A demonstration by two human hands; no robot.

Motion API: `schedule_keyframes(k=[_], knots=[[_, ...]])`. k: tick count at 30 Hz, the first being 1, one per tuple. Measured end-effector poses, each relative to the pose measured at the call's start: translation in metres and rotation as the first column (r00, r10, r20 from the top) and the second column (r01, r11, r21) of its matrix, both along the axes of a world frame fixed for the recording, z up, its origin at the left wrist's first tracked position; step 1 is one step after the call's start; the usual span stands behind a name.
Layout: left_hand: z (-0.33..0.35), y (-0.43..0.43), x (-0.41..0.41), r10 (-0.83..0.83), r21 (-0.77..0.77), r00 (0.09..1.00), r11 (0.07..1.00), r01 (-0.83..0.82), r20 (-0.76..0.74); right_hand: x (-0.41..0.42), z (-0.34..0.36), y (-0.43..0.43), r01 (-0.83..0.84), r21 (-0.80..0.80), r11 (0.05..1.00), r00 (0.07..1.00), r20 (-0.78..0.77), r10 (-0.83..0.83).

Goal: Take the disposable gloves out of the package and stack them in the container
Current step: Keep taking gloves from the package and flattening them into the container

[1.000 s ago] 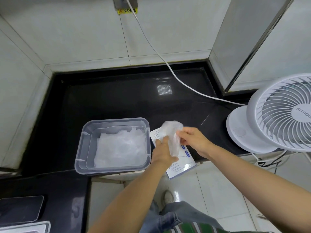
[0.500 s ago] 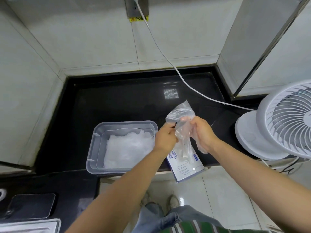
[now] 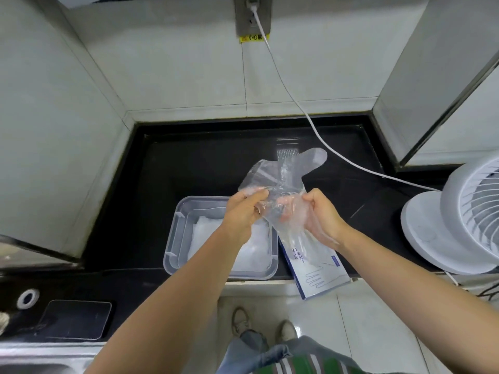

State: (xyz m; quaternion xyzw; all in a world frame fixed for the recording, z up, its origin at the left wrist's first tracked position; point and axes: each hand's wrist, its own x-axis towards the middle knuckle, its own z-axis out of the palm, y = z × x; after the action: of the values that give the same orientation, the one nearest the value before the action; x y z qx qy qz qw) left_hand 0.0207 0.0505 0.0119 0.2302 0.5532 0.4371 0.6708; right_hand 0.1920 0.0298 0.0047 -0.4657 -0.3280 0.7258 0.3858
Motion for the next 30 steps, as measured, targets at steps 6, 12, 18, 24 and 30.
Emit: schedule_keyframes(k=[6,12,18,24,30], knots=[[-0.007,-0.006,-0.038,-0.082,0.074,0.970,0.992,0.101,-0.230,-0.027,0.010,0.008,-0.112,0.114,0.987,0.969,0.233,0.083],[-0.011,-0.013,-0.086,0.018,-0.088,0.903,0.994,-0.062,-0.428,-0.054,-0.004,0.024,-0.163,0.085,0.983,0.881,0.462,0.106],[-0.011,-0.010,-0.103,-0.133,-0.228,0.898,0.973,0.038,-0.419,-0.090,-0.008,0.023,-0.342,-0.002,0.940,0.823,0.481,0.301],[-0.045,-0.011,-0.119,-0.169,-0.045,0.483,0.965,0.258,-0.859,-0.083,-0.004,0.038,-0.077,0.126,0.989,0.786,0.619,-0.018],[-0.062,-0.015,-0.113,-0.175,-0.099,0.149,0.904,0.417,-0.973,-0.106,0.017,0.024,-0.220,0.676,0.703,0.770,0.563,-0.300]])
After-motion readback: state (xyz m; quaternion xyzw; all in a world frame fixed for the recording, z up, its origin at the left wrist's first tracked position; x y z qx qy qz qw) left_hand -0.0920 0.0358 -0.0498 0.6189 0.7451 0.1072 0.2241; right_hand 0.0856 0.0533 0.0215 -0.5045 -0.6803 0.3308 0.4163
